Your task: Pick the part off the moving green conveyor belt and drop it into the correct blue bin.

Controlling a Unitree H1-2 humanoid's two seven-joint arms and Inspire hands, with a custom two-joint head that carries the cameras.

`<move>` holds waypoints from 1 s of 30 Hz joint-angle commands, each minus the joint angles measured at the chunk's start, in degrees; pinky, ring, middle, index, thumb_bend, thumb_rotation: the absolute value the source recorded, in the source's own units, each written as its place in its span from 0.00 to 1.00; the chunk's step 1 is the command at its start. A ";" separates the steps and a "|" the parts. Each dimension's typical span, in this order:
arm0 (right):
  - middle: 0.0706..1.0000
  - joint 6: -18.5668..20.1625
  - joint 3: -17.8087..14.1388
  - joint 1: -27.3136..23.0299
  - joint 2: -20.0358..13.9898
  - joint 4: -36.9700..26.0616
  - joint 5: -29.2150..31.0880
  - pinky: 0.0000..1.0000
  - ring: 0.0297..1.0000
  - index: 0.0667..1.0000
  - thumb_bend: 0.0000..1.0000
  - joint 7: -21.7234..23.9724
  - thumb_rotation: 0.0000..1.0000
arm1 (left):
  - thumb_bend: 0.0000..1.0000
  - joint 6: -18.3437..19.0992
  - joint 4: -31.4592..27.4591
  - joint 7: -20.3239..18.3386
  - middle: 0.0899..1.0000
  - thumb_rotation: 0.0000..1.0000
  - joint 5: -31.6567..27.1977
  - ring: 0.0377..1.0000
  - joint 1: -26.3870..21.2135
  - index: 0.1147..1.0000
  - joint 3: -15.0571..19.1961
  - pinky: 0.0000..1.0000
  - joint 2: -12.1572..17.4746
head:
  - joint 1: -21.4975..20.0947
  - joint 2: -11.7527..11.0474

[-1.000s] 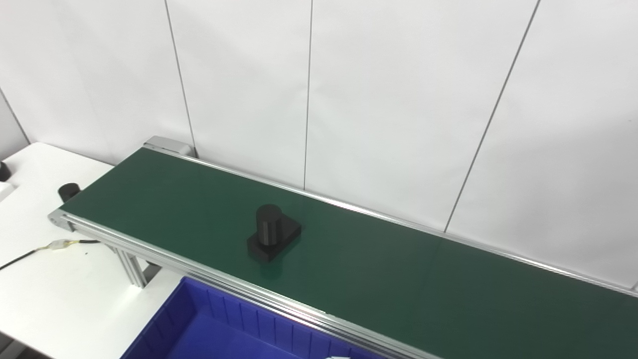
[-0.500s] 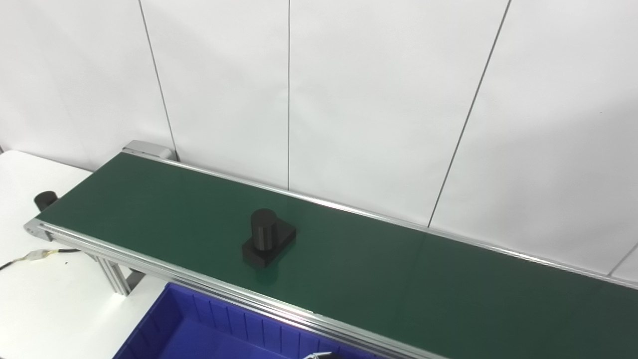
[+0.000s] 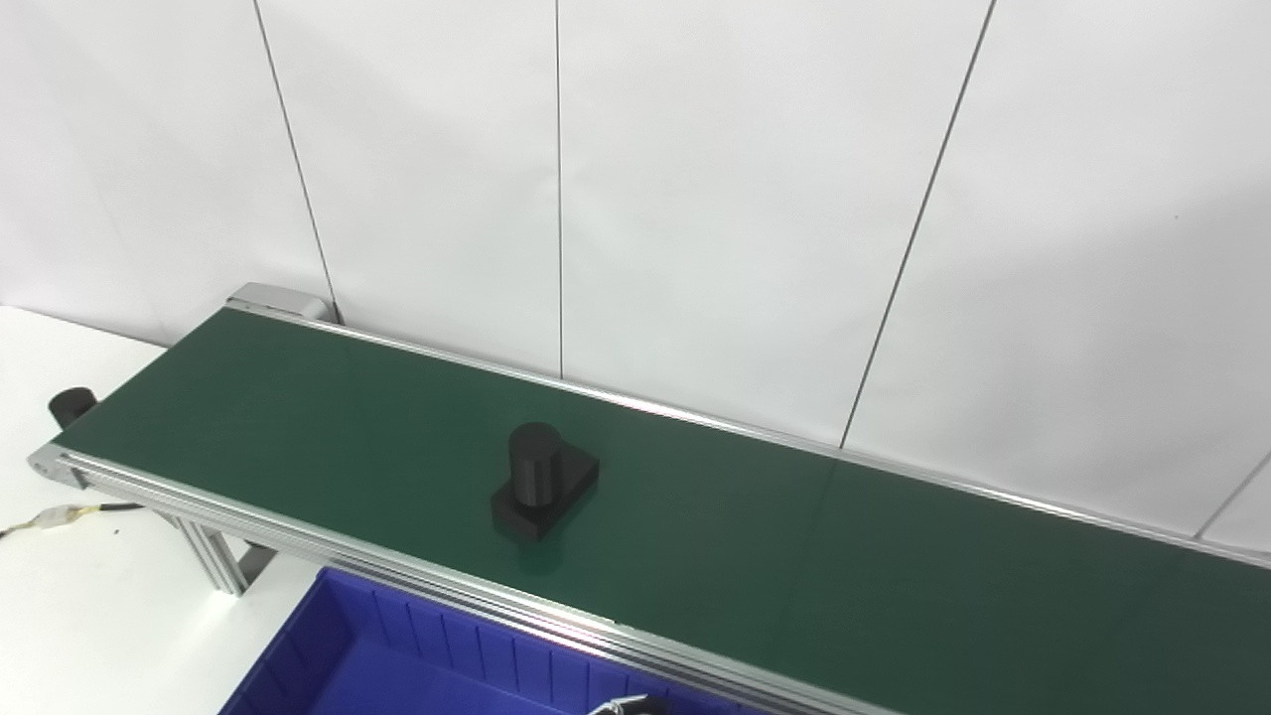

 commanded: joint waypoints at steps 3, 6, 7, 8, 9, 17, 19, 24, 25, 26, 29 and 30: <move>0.76 -2.60 -0.02 -0.45 -0.31 -2.27 0.23 0.61 0.71 0.75 0.73 0.02 0.02 | 0.51 -0.52 -2.69 -0.84 0.70 0.00 -0.55 0.71 0.05 0.72 -0.28 0.77 -0.22 | -0.56 1.00; 0.76 -2.59 0.02 -0.20 -0.45 -2.88 0.03 0.61 0.71 0.73 0.73 -0.05 0.02 | 0.50 0.12 -3.77 -1.06 0.70 0.00 -0.82 0.72 0.50 0.72 -0.25 0.78 -0.20 | -0.78 1.81; 0.76 -2.58 0.00 -0.10 -0.47 -3.09 0.01 0.62 0.71 0.72 0.72 -0.07 0.02 | 0.49 0.29 -4.22 -1.14 0.71 0.00 -0.92 0.72 0.68 0.72 -0.25 0.79 -0.16 | -0.80 2.17; 0.76 -2.58 -0.01 -0.04 -0.48 -3.23 -0.01 0.62 0.71 0.73 0.72 -0.08 0.02 | 0.50 0.40 -4.51 -1.22 0.71 0.00 -0.99 0.72 0.81 0.72 -0.24 0.79 -0.14 | -0.80 2.17; 0.76 -2.56 -0.07 0.13 -0.41 -3.57 0.25 0.62 0.71 0.73 0.72 0.03 0.03 | 0.50 0.51 -4.90 -1.35 0.71 0.00 -1.10 0.72 0.97 0.72 -0.24 0.79 -0.10 | -0.89 2.85; 0.79 -2.55 -0.18 0.98 -0.04 -4.69 0.21 0.66 0.74 0.77 0.70 -0.02 0.03 | 0.54 1.23 -6.40 -1.86 0.71 0.00 -1.25 0.72 1.38 0.72 0.05 0.79 0.48 | -2.57 3.89; 0.79 -2.58 -0.19 0.73 -0.04 -4.69 -0.01 0.66 0.74 0.78 0.70 -0.02 0.04 | 0.54 1.41 -6.73 -2.27 0.71 0.00 -1.71 0.72 1.46 0.72 0.12 0.79 0.72 | -3.32 4.16; 0.80 -2.47 -0.22 0.19 -0.17 -5.15 -0.14 0.67 0.75 0.79 0.69 0.22 0.05 | 0.55 1.94 -7.62 -2.86 0.71 0.00 -2.55 0.72 1.64 0.71 0.33 0.77 1.22 | -4.89 4.84; 0.80 -2.44 -0.20 0.02 -0.15 -5.21 -0.20 0.67 0.75 0.79 0.69 0.21 0.05 | 0.55 1.90 -7.70 -2.91 0.71 0.00 -2.60 0.72 1.62 0.71 0.39 0.77 1.37 | -5.88 5.04; 0.80 -2.46 -0.19 -0.08 -0.12 -5.23 -0.29 0.67 0.75 0.79 0.69 0.17 0.04 | 0.55 1.89 -7.76 -2.95 0.71 0.00 -2.61 0.72 1.60 0.71 0.44 0.77 1.47 | -6.05 5.06; 0.79 -2.50 -0.07 -0.24 0.28 -5.37 -0.65 0.66 0.74 0.79 0.68 -0.13 0.03 | 0.55 2.51 -8.13 -3.21 0.70 0.00 -3.34 0.71 1.63 0.71 0.80 0.76 1.78 | -7.71 4.96; 0.79 -2.52 -0.02 -0.29 0.38 -5.40 -0.83 0.66 0.74 0.79 0.68 -0.27 0.01 | 0.56 2.69 -8.26 -3.27 0.70 0.00 -3.58 0.71 1.67 0.71 0.89 0.76 1.84 | -7.71 4.96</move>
